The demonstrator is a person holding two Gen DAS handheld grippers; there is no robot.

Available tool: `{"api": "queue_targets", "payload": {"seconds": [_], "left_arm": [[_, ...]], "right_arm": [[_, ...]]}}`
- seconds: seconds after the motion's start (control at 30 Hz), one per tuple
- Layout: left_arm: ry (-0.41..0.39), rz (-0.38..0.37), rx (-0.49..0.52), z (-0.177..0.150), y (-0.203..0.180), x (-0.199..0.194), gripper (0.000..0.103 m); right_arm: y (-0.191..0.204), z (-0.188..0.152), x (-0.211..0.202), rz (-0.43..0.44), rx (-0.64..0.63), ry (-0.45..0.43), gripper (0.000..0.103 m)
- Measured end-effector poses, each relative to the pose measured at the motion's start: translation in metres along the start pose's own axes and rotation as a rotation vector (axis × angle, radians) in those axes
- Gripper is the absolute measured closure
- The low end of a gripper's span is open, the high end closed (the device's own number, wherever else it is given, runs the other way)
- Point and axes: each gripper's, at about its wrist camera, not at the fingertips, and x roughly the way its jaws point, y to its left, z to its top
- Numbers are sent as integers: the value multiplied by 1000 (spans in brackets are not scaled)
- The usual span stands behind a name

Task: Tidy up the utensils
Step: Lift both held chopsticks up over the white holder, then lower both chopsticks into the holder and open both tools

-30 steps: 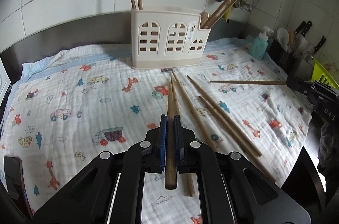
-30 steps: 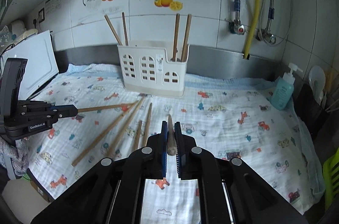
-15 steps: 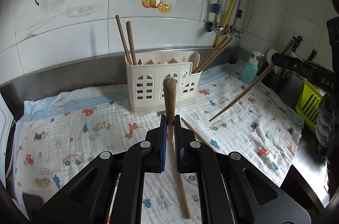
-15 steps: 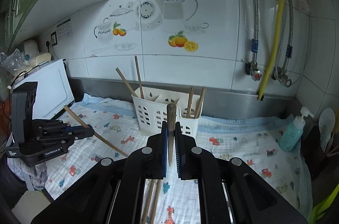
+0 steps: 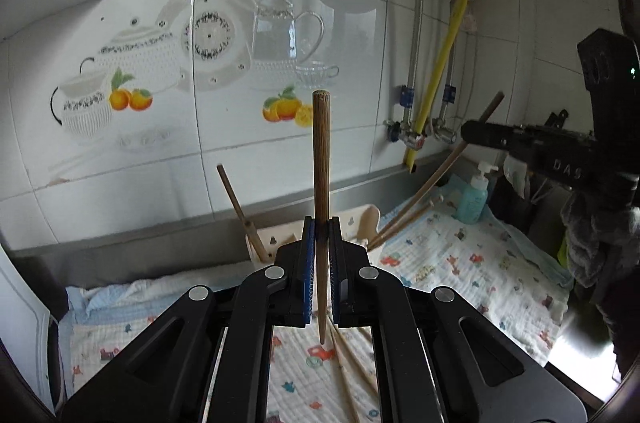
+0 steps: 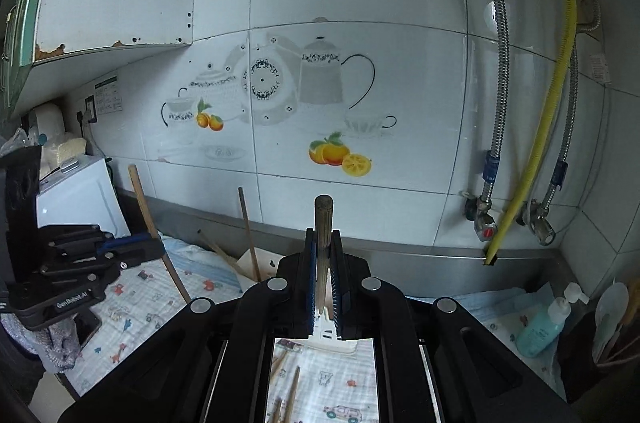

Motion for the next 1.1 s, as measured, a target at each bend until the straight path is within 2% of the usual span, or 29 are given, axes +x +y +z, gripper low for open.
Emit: {"api": "queue_targets", "payload": {"seconds": [0.2, 0.4, 0.63, 0.9, 1.1], "left_arm": [[-73, 22, -39, 43, 14, 10, 98], [-110, 75, -68, 61, 26, 31, 98], [-86, 139, -91, 49, 37, 68, 98], [20, 119, -111, 24, 45, 98, 97], [39, 115, -110, 16, 44, 101, 97]], "right_arm": [[-10, 7, 23, -36, 13, 10, 97], [-20, 10, 33, -51, 21, 13, 97], [-17, -6, 55, -40, 12, 69, 97], [-15, -23, 73, -28, 5, 127, 96], [-17, -29, 80, -29, 18, 150, 96]]}}
